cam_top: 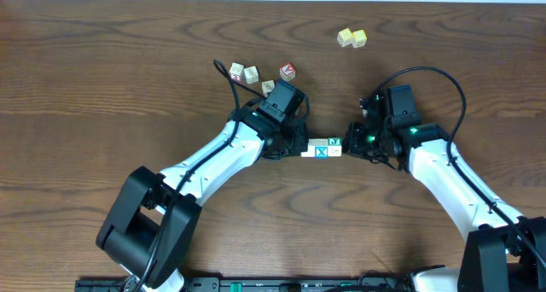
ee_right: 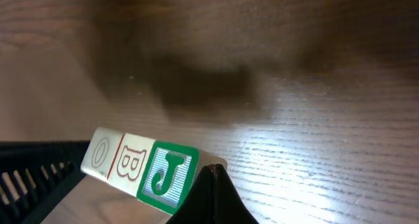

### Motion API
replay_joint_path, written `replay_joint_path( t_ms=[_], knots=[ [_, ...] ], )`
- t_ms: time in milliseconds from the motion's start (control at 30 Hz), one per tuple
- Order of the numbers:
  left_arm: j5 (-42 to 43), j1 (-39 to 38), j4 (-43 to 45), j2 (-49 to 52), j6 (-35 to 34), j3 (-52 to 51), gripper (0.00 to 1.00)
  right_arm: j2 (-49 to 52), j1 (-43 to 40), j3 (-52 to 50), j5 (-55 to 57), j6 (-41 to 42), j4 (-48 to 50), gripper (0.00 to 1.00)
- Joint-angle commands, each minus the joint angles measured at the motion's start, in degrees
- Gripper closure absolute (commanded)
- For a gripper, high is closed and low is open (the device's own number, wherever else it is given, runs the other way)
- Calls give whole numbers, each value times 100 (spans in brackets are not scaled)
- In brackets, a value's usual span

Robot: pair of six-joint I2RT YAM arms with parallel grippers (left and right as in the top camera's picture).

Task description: Lift 3 blocks

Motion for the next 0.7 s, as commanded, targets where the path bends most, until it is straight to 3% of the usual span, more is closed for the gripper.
replay_joint_path(
  t_ms=[0,667],
  knots=[
    [481,-227,155,46,-52,-13,93,24,190,-190,-754,138,164,99],
    [404,-468,48,415,-50,-24,93,57,190,-833,-328,142,833,99]
  ],
)
